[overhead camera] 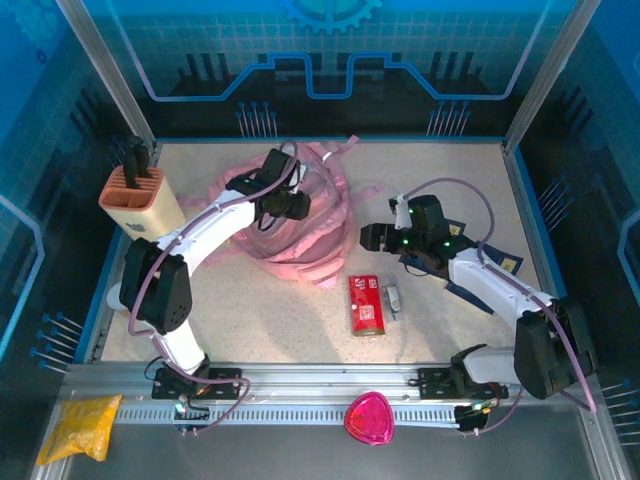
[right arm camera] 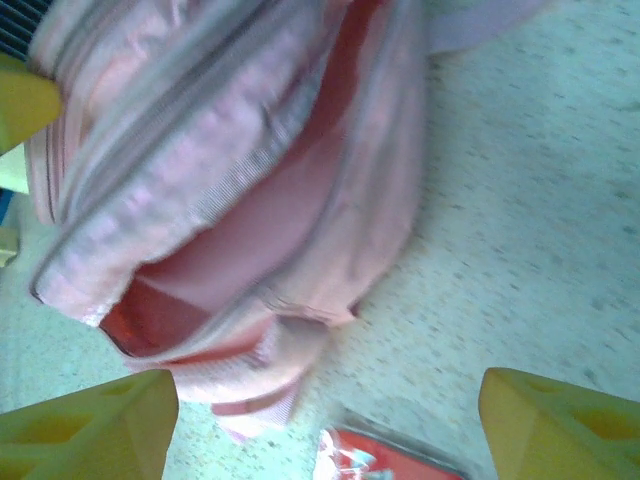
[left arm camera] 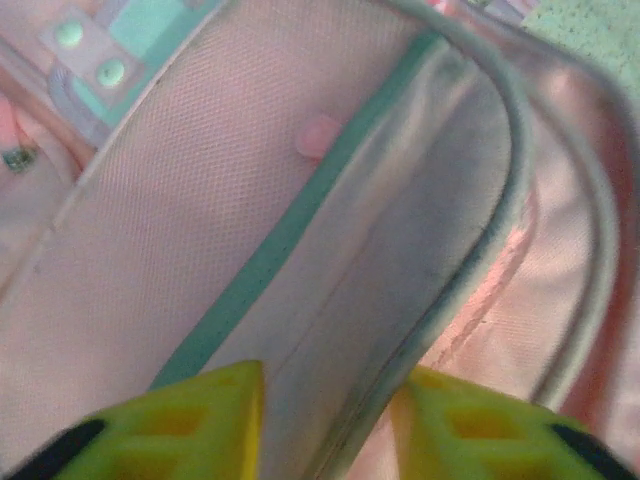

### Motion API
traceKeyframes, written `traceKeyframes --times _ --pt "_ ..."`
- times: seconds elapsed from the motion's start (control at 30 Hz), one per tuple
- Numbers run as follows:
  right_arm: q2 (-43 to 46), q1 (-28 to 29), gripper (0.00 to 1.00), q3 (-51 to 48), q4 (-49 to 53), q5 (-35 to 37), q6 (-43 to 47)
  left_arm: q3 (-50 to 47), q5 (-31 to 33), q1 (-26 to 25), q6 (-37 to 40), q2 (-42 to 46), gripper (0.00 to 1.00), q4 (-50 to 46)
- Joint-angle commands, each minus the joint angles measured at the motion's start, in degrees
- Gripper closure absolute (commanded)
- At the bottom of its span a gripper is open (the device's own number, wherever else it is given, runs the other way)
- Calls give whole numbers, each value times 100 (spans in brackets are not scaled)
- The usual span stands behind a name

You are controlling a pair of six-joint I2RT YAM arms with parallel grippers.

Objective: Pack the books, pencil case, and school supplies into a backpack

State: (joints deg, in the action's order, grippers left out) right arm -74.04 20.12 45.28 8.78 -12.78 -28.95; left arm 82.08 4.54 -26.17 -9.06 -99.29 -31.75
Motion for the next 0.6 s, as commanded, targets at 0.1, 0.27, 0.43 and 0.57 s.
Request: traceKeyframes --times 0.1,0.27,0.43,0.57 --pt "283 -648 16 -106 1213 12 -82 -116 -298 -684 -1004 445 42 384" --pt "305 -1153 14 -225 1371 162 -250 -4 -399 -1372 -1703 222 35 924" --pt "307 -1705 15 -540 1121 353 -750 205 -625 -1805 -2313 -389 34 1600" --pt "206 -2056 17 -766 788 347 -972 585 -861 -1900 -2742 -1036 40 1791"
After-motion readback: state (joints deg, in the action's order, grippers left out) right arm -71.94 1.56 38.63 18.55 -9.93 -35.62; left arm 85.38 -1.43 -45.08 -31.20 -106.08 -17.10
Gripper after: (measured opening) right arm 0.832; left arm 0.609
